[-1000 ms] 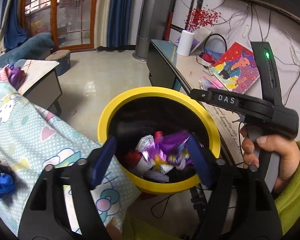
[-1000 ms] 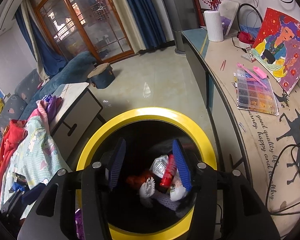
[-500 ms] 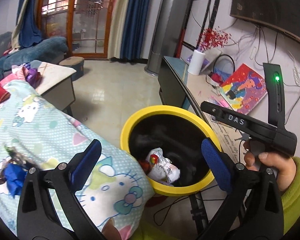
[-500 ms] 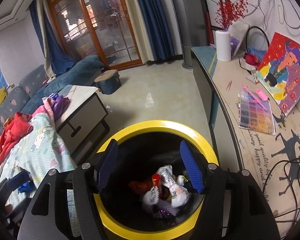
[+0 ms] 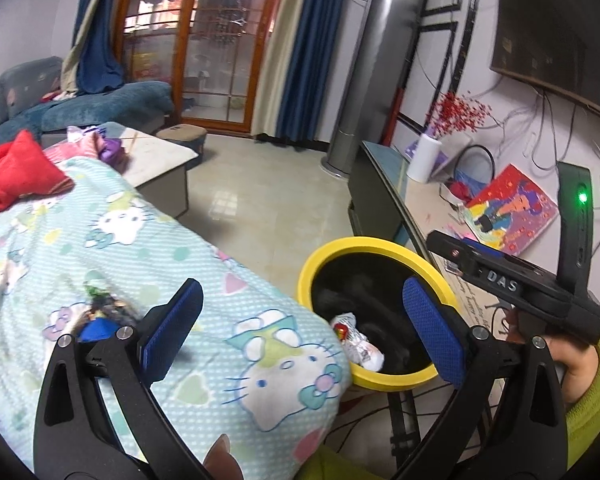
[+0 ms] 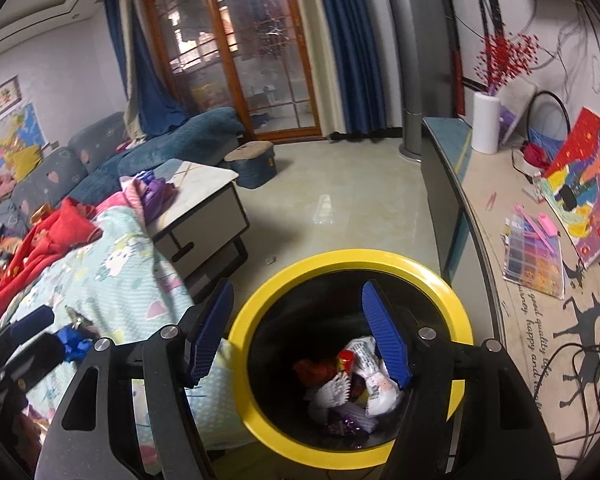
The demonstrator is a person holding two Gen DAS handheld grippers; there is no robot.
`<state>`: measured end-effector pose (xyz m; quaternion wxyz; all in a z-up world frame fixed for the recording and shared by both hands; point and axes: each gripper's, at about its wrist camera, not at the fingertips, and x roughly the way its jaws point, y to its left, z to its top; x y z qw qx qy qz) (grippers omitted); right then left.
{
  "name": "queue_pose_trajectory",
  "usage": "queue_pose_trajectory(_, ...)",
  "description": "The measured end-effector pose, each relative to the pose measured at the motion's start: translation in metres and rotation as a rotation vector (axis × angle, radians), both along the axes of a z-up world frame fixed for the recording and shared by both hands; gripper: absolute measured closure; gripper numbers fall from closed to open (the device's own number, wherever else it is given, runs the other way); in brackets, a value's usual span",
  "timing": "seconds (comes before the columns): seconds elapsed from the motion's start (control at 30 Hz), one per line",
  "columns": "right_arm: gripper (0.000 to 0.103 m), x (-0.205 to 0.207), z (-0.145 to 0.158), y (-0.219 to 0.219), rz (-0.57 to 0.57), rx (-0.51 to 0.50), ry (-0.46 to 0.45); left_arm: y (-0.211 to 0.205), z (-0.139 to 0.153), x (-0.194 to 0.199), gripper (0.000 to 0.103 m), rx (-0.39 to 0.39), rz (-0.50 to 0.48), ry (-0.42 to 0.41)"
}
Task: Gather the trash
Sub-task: 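Move both open grippers back toward the blue glove on the bed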
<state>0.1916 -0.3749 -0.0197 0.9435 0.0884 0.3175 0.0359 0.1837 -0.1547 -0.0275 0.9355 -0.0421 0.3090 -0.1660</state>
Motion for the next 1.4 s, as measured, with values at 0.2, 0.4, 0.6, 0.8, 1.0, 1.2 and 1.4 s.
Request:
queue_pose_trajectory(0.2, 0.038, -0.007, 0.006, 0.021, 0.050, -0.035, -0.017, 0.022, 0.006, -0.008, 0.011, -0.023, 0.050, -0.011)
queue_pose_trajectory(0.4, 0.037, -0.014, 0.011, 0.043, 0.103, -0.064, -0.033, 0.040, 0.011, -0.014, 0.011, -0.029, 0.089, -0.025)
queue_pose_trajectory(0.6, 0.037, -0.020, 0.009, 0.073, 0.180, -0.096, -0.037, 0.067, 0.012, -0.018, 0.011, -0.029, 0.157, -0.030)
queue_pose_trajectory(0.8, 0.037, -0.025, 0.009, 0.105, 0.269, -0.109, -0.033, 0.099, 0.012, -0.022, 0.011, -0.027, 0.236, -0.031)
queue_pose_trajectory(1.0, 0.037, -0.030, 0.003, 0.138, 0.358, -0.112, -0.008, 0.130, 0.012, -0.024, 0.011, -0.029, 0.298, -0.022)
queue_pose_trajectory(1.2, 0.037, -0.032, -0.002, 0.161, 0.425, -0.102, 0.020, 0.161, 0.006, -0.024, 0.022, -0.053, 0.333, 0.023)
queue_pose_trajectory(1.4, 0.037, -0.026, -0.014, 0.189, 0.491, -0.090, 0.065, 0.184, -0.010, -0.016, 0.044, -0.136, 0.311, 0.117)
